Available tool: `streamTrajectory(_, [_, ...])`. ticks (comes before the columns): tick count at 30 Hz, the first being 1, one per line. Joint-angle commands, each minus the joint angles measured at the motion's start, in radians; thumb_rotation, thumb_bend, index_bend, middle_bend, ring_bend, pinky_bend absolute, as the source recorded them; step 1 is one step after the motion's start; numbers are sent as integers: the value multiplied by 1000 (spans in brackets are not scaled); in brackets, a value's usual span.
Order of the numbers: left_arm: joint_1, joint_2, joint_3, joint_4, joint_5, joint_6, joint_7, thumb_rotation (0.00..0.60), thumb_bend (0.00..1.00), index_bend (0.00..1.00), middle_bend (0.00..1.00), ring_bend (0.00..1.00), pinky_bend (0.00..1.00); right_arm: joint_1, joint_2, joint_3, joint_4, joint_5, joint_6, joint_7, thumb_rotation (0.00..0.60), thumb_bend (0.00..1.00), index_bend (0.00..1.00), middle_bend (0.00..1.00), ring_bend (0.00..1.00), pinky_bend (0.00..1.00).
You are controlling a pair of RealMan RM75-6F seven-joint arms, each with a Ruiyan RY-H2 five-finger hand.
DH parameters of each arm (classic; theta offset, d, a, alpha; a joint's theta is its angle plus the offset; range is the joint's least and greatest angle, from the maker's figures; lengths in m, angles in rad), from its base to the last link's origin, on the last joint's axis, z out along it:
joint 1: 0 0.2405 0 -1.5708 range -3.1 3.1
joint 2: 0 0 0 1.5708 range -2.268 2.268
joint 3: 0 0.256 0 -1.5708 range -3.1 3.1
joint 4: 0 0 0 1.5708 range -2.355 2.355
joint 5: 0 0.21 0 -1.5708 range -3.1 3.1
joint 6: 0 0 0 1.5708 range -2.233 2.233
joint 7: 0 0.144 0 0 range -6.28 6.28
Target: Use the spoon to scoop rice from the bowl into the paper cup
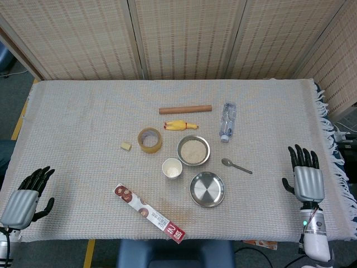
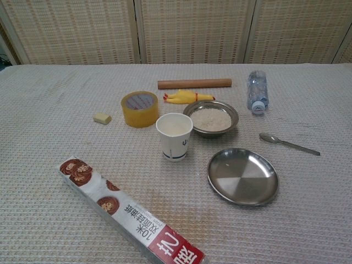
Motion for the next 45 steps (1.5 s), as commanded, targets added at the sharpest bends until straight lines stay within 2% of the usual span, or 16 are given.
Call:
streamTrajectory(1, [-3, -3, 0, 4, -7, -10, -1, 600, 448, 0, 0, 0, 152, 30, -39, 12, 13, 23, -22, -43, 600, 188, 103, 0, 0, 0])
streamTrajectory(11, [-7, 1, 9, 11, 13, -11, -27, 600, 450, 0, 0, 0, 154, 154, -146, 38, 63, 79, -151, -161, 600, 189, 185, 0, 0, 0])
streamTrajectory(18, [-9, 10, 9, 11, 11, -14, -49, 600, 450, 0, 0, 0, 158, 208, -248, 35, 160, 144, -212, -208, 600, 197, 427, 0, 0, 0])
streamTrajectory(29, [-8, 11, 14, 26, 27, -3, -80, 600, 456, 0, 0, 0, 170, 259, -377, 70, 336, 208, -249, -183, 600, 237, 485, 0, 0, 0])
streamTrajectory(37, [-13, 12, 17, 31, 31, -10, -66, 600, 470, 0, 0, 0, 175, 289, -384, 82, 364, 245, -306, -173, 600, 259, 479, 0, 0, 0])
streamTrajectory(45, [-14, 11, 18, 34, 26, -15, -64, 600, 472, 0, 0, 0, 176, 299, -378, 82, 367, 258, -314, -164, 600, 286, 479, 0, 0, 0])
